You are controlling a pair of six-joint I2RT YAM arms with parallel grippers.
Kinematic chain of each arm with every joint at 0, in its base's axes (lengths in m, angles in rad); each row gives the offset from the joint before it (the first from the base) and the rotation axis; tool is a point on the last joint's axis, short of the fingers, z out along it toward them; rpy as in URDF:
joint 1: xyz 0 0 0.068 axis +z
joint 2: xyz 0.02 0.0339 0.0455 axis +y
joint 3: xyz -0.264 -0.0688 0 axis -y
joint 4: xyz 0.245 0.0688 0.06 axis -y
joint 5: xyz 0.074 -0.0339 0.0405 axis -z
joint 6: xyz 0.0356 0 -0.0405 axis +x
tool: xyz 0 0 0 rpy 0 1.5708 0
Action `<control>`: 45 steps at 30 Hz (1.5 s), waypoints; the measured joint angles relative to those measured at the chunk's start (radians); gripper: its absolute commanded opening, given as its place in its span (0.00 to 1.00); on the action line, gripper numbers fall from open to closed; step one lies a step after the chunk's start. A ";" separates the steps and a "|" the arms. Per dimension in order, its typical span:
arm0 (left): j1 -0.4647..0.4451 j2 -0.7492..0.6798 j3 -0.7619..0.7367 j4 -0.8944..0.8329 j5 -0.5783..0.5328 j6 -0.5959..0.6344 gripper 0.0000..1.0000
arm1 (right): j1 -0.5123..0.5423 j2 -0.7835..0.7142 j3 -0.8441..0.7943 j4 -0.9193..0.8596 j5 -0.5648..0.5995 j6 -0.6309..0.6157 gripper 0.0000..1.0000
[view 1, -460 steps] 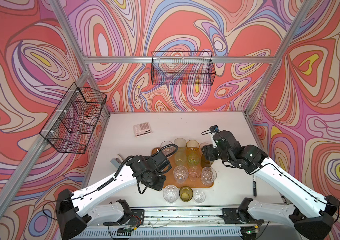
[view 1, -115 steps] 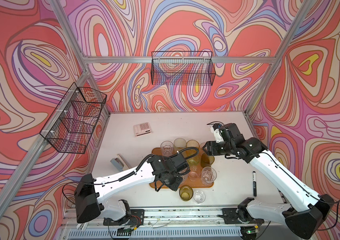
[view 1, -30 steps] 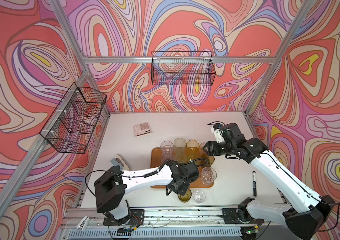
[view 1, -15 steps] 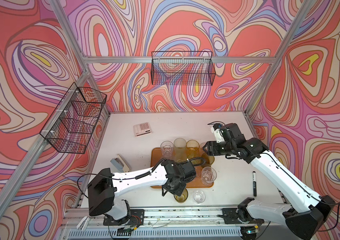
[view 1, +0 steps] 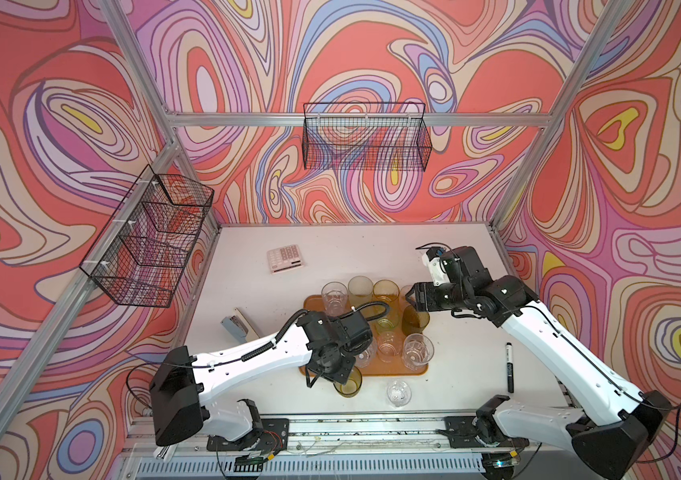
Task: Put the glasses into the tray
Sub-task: 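Lift the olive glass with the left gripper and carry it over the tray, then lower the olive glass onto the tray corner nearest the robot and open the left gripper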
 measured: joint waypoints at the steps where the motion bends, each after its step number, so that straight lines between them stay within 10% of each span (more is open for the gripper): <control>1: 0.009 -0.006 -0.003 -0.005 0.000 0.003 0.00 | 0.000 0.000 0.000 0.000 0.000 0.000 0.71; 27: 0.307 -0.019 -0.044 -0.039 0.020 0.059 0.00 | 0.000 0.000 0.000 0.000 0.000 -0.010 0.71; 45: 0.328 0.100 -0.014 0.031 0.008 0.068 0.00 | 0.000 -0.002 0.000 -0.001 0.000 -0.015 0.71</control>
